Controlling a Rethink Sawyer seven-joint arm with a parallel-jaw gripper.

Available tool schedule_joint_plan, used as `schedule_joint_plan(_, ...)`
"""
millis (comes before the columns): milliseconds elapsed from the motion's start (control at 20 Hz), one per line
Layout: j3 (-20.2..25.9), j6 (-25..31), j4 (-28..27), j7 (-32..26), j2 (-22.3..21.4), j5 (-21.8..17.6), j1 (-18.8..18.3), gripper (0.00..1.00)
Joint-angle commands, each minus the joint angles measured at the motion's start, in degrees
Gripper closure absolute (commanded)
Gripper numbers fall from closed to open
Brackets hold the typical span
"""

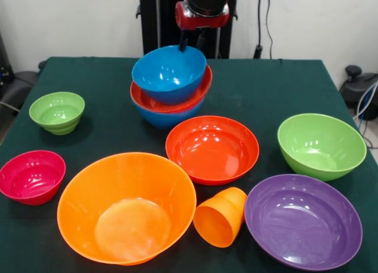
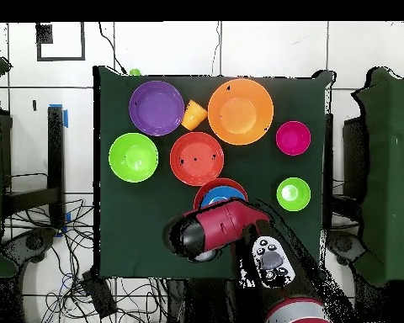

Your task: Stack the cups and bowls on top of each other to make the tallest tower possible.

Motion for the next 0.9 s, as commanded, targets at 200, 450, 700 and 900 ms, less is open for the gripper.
schedule_joint_plan(200, -0.78, -6.21, 3.87, 4.48, 2.04, -1.99, 0.6, 0.0)
schedule_joint_plan(450, -0.86, -4.31, 2.48, 3.25, 1.93, -0.78, 0.41, 0.0)
schedule_joint_plan(700, -1.12, -2.17, 2.07, 2.23, 0.76, -0.05, 0.78, 0.0)
schedule_joint_plan(900, 1.87, 4.73, 4.79, -4.87, -5.3, 4.44, -3.0, 0.0)
